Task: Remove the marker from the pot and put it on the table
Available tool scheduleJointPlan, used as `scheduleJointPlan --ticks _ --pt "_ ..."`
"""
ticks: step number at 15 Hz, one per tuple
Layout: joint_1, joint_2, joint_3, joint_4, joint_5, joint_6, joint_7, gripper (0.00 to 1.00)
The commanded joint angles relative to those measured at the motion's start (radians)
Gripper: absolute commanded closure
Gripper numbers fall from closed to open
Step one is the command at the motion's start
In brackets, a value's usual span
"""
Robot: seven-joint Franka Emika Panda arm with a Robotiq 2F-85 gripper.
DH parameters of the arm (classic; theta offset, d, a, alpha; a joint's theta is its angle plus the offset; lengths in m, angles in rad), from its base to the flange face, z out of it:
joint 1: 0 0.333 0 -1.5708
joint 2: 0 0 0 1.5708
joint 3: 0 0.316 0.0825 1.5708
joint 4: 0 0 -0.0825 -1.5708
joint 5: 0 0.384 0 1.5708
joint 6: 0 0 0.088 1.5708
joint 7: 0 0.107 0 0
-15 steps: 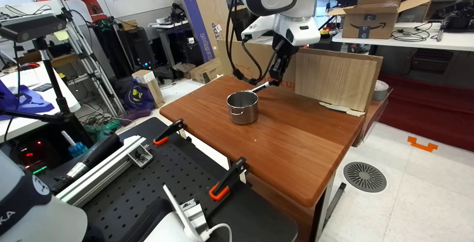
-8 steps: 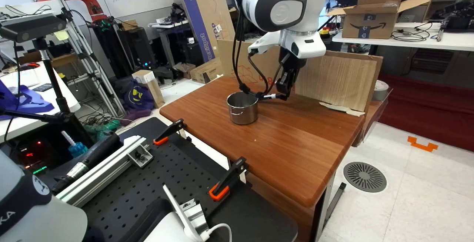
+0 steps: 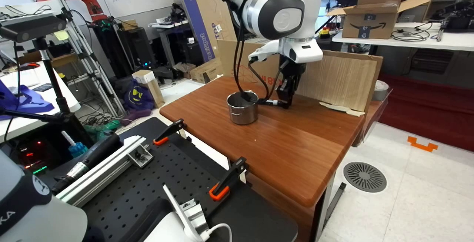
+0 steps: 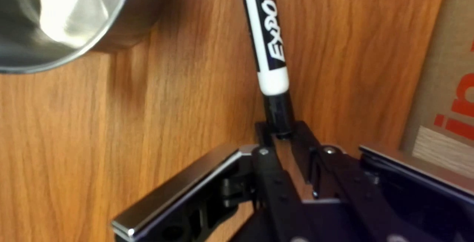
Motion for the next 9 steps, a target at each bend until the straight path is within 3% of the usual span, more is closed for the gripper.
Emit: scheduleJointPlan --ticks 1,7,9 --pt "0.019 0.036 -0.022 0.040 -0.041 -0.009 0.053 0.49" --pt "0.015 0.032 -0.018 0.043 -0.050 -0.026 0.058 0.05" --pt "0.010 0.008 -0.009 0.020 -0.047 -0.032 0.039 0.00"
